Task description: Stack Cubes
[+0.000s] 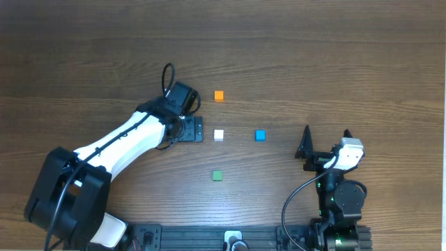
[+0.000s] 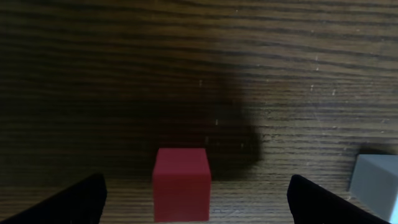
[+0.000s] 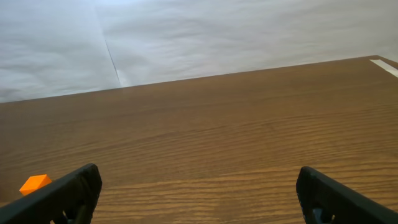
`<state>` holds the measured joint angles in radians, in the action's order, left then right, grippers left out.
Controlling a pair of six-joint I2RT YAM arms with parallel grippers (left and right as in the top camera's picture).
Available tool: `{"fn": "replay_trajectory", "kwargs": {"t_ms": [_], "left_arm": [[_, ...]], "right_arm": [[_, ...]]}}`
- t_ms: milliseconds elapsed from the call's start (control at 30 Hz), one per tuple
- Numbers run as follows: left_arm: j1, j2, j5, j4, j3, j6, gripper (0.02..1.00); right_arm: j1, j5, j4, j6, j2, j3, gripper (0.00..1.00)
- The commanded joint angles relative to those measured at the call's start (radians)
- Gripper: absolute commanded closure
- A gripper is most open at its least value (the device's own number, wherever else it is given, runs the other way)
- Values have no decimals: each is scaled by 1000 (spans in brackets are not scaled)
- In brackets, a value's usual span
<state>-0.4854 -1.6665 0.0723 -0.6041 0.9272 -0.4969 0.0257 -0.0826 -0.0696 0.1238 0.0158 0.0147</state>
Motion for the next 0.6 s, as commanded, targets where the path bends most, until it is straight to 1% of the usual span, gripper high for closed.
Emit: {"fn": "replay_trajectory", "kwargs": {"t_ms": [33,300,367,433,467,567,600], "left_arm": [[0,-13,31,-2,17,26,95],[26,-36,33,-2,14,38,115],[26,-37,33,-2,14,41,137],[26,-40,33,-1,14,41,178],[26,-46,33,-2,14,41,229],[25,-60,30,-1,14,41,272],[25,-65,30,-1,14,41,316]], "right_arm": [[-6,11,2,-6,-9,-10,7],[-6,11,2,-6,-9,-10,9],[-6,11,2,-6,-9,-10,9],[-6,11,2,-6,-9,-10,9],[-6,11,2,-6,-9,-10,7],[-6,11,2,-6,-9,-10,7],[-6,11,2,-6,-9,-10,9]]}}
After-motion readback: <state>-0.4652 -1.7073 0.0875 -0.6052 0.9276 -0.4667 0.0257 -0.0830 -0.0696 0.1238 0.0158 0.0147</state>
